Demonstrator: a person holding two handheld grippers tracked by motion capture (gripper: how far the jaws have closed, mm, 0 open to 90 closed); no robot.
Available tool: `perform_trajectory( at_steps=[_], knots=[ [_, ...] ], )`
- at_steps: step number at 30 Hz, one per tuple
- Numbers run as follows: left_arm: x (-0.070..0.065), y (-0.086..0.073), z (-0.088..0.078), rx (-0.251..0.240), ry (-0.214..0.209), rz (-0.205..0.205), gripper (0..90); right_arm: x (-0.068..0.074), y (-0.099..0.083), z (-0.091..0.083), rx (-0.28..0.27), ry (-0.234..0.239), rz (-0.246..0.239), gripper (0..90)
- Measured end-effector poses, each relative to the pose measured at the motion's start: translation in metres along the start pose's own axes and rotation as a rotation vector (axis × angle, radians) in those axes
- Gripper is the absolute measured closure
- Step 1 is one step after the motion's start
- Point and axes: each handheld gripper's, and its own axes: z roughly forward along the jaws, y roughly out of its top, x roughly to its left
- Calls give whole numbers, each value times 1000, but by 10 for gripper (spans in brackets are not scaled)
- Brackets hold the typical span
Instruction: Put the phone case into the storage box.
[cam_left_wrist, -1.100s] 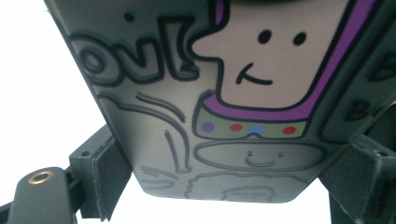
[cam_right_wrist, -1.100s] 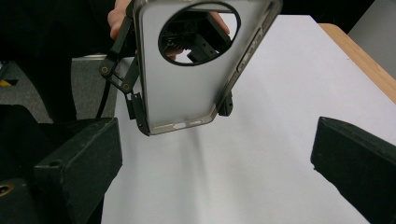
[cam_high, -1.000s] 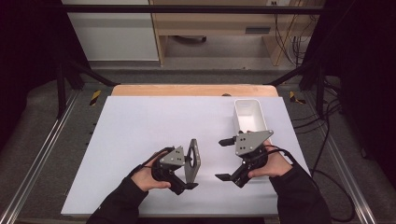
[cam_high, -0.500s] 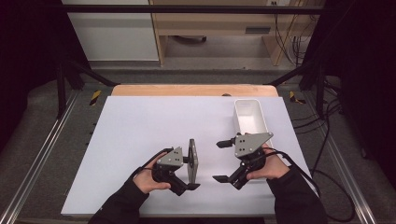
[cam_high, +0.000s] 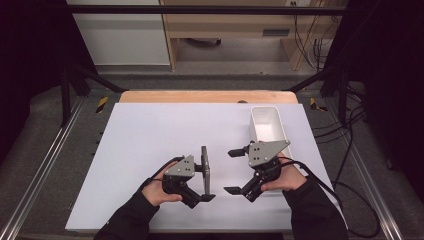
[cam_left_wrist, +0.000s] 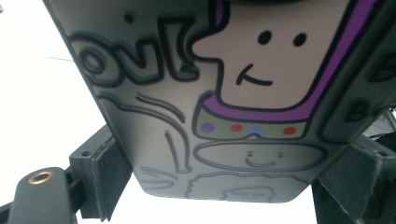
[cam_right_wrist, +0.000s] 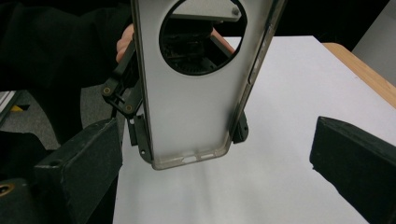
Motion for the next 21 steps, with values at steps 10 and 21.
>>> perform_trajectory(
  at_steps=[10, 21],
  knots=[
    [0, 5, 1, -2, -1, 18, 114, 1, 9, 4, -5, 26, -11, 31],
    [-1, 1, 6, -12, -11, 17, 114, 1, 11, 14, 7, 53, -20, 35]
  ],
)
